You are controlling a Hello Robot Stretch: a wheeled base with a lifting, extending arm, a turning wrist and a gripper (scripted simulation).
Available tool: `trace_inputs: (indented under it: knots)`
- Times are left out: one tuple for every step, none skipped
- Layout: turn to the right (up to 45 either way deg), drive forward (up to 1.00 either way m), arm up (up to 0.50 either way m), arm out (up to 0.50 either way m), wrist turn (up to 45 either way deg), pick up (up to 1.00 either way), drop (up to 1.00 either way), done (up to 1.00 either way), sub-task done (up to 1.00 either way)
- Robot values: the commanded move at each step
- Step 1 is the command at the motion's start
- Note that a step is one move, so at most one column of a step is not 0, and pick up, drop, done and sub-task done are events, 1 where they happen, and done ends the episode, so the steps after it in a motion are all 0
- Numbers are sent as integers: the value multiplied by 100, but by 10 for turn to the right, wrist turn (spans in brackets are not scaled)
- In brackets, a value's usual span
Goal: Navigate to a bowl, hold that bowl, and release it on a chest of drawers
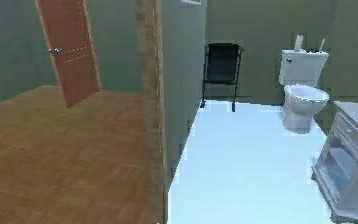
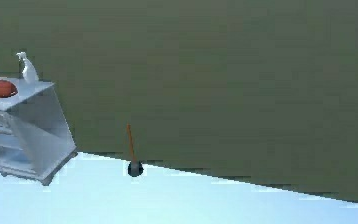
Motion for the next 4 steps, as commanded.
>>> trace_inputs:
  knots:
    - [90,0,0,0,0,0,0,0,0]
    - [0,20,0,0,0,0,0,0,0]
    - [-240,0,0,0,0,0,0,0,0]
    - [0,35,0,0,0,0,0,0,0]
